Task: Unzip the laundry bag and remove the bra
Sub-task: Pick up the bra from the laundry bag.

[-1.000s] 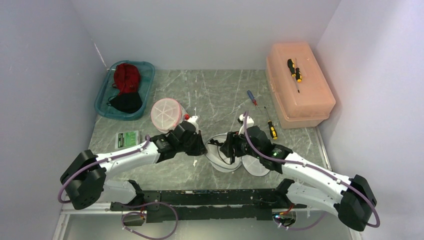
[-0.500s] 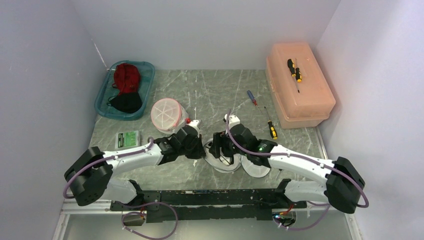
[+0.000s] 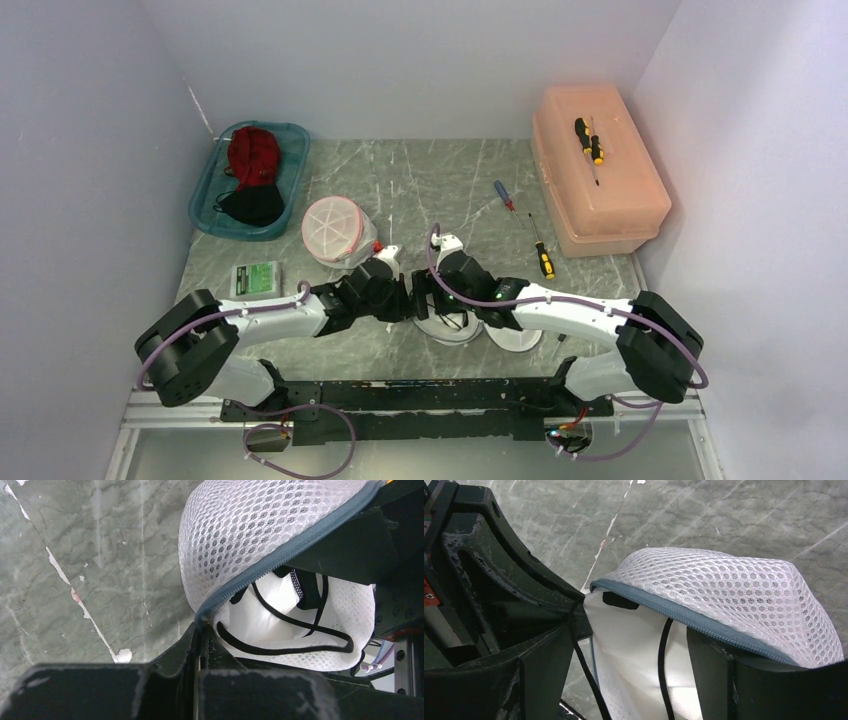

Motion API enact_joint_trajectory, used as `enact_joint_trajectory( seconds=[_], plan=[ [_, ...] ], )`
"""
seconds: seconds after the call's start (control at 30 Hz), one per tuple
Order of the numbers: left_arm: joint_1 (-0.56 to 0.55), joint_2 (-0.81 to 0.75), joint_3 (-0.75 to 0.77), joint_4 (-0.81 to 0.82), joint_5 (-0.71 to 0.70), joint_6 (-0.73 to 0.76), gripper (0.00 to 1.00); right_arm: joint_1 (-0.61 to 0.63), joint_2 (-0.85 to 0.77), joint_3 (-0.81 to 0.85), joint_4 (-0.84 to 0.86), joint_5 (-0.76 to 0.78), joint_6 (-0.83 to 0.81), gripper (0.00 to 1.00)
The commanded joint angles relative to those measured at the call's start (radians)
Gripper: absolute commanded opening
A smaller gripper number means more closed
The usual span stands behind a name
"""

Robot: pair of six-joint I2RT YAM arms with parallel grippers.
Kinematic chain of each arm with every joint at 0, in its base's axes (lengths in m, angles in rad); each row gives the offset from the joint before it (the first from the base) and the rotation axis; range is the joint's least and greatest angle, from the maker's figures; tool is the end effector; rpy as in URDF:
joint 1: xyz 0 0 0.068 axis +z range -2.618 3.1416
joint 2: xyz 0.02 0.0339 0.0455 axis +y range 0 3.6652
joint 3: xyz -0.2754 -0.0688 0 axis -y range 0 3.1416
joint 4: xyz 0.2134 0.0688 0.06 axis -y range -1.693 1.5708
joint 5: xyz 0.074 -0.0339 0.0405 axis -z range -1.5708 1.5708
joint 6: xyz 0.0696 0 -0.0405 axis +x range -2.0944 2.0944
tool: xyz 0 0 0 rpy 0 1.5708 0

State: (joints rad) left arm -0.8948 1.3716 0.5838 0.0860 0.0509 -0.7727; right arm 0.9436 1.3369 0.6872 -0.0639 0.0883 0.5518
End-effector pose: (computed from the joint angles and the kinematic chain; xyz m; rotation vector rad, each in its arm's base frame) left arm 0.1650 -0.2114 0.1819 0.1783 2.4427 -0.8834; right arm 0.1639 0.2156 0.2063 -0.4152 2.3385 0.6608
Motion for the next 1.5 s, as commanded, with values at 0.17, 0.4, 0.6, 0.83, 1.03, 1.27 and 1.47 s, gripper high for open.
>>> enact_joint_trajectory(
  seconds=[0.17, 0.4, 0.6, 0.83, 1.03, 1.27, 1.47],
  plan=[
    [-0.008, 0.043, -0.021, 0.188, 0.063, -0.010, 0.03, 0.010, -0.002, 0.030, 0.039, 0.089, 0.024, 0.80],
    [-0.008, 0.052, -0.028, 0.221, 0.075, -0.020, 0.03, 0.009, 0.062, 0.053, -0.024, 0.158, 0.041, 0.69],
    [-0.008, 0.018, -0.045, 0.209, 0.062, -0.025, 0.03, 0.009, 0.074, 0.058, -0.089, 0.245, 0.053, 0.53],
    [-0.008, -0.002, -0.053, 0.191, 0.052, -0.023, 0.03, 0.008, -0.010, 0.007, -0.097, 0.296, 0.065, 0.32],
    [-0.008, 0.006, -0.046, 0.180, 0.052, -0.019, 0.03, 0.005, -0.127, -0.047, -0.074, 0.277, 0.063, 0.13],
    [-0.009, -0.007, -0.037, 0.149, 0.030, -0.016, 0.03, -0.015, -0.240, -0.065, -0.086, 0.231, 0.055, 0.00],
    [-0.008, -0.039, -0.025, 0.077, -0.009, 0.001, 0.03, -0.056, -0.348, -0.066, -0.088, 0.092, 0.003, 0.00]
  ],
)
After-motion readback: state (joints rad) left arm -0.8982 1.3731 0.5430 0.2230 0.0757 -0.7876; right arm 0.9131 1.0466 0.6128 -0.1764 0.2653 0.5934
